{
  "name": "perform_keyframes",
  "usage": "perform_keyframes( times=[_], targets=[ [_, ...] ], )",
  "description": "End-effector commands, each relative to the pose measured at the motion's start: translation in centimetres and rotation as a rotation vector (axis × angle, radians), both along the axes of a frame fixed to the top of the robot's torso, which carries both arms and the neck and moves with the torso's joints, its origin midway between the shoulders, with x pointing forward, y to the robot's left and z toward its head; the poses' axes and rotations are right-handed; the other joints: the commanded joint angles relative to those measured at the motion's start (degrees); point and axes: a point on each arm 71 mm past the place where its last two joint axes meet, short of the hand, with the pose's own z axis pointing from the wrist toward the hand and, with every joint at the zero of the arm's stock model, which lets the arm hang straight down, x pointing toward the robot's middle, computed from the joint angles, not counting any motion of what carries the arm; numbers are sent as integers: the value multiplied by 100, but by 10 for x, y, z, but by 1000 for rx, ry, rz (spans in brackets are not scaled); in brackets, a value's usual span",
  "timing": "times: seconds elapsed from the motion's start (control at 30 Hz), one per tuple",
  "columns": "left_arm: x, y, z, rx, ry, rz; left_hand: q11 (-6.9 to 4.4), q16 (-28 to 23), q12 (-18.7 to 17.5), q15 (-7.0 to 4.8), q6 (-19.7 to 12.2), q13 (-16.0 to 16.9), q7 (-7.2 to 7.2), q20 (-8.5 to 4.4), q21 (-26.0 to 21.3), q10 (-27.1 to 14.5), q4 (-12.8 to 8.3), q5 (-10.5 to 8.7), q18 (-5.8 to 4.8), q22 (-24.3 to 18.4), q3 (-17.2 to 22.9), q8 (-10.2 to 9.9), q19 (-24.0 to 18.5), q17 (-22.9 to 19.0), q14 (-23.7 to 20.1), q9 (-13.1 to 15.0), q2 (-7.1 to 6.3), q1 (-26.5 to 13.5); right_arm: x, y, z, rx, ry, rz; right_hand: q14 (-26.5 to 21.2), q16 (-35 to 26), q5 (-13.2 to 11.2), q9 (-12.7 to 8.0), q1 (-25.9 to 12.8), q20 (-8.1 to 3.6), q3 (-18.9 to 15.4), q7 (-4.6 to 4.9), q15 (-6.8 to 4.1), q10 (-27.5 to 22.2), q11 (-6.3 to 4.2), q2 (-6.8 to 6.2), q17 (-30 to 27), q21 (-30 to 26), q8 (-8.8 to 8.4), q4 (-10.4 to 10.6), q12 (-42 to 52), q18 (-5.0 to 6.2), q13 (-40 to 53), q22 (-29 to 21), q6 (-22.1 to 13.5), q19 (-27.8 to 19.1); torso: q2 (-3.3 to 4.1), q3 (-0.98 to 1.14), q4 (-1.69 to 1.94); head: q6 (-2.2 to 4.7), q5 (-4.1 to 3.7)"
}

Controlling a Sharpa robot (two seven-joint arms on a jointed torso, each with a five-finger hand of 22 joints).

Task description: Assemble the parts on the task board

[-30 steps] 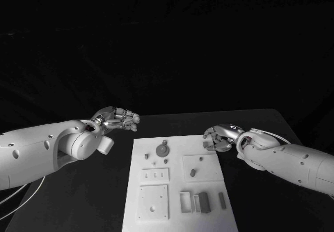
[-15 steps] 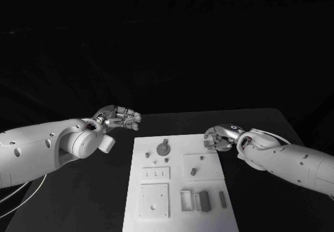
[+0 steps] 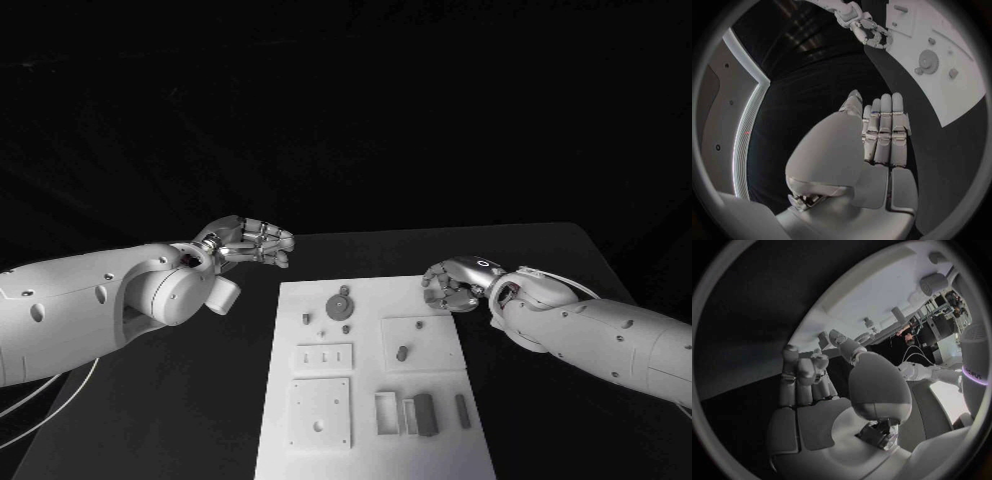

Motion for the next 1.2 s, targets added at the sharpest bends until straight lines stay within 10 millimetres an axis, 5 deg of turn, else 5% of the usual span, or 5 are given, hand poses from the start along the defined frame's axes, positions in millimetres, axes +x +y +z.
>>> perform_keyframes(
  times=[0.03, 0.77, 1.2],
  targets=[
    [-1, -2, 2, -5, -11, -14, 27, -35, -20, 50, -11, -7, 15, -7, -34, 7, 0, 17, 110, 10, 22, -21, -3, 8, 4, 5, -56, -21, 0, 1, -1, -12, 0, 8, 20, 35, 8, 6, -20, -28, 0, 112, -12, -86, 61, 61, -10, 28, 23, -41, 26, 93, 0, 110, 415, 23, 6, 2, -1, -13, 13],
    [-2, -1, 3, -4, -13, -13, 27, -45, -25, 51, -9, -6, 14, -6, -38, 11, 0, 17, 111, 11, 24, -23, -4, 15, 3, 8, -59, -20, -1, 4, -7, -29, 19, 17, 9, 40, 11, 38, -66, -24, 26, 46, -67, -84, -1, 356, -28, 43, 81, -117, 35, 93, -16, 108, 606, -5, -4, 0, -15, -84, 61],
    [-2, -1, 3, -4, -12, -13, 27, -52, -29, 52, -9, -6, 14, -5, -41, 12, 0, 17, 111, 12, 25, -24, -5, 19, 3, 9, -60, -20, -1, 7, -9, -31, 25, 19, 5, 43, 11, 47, -91, -22, 30, 29, -82, -83, -17, 417, -32, 48, 93, -123, 35, 93, -19, 108, 654, -11, -2, -1, -6, -102, 68]
  ],
)
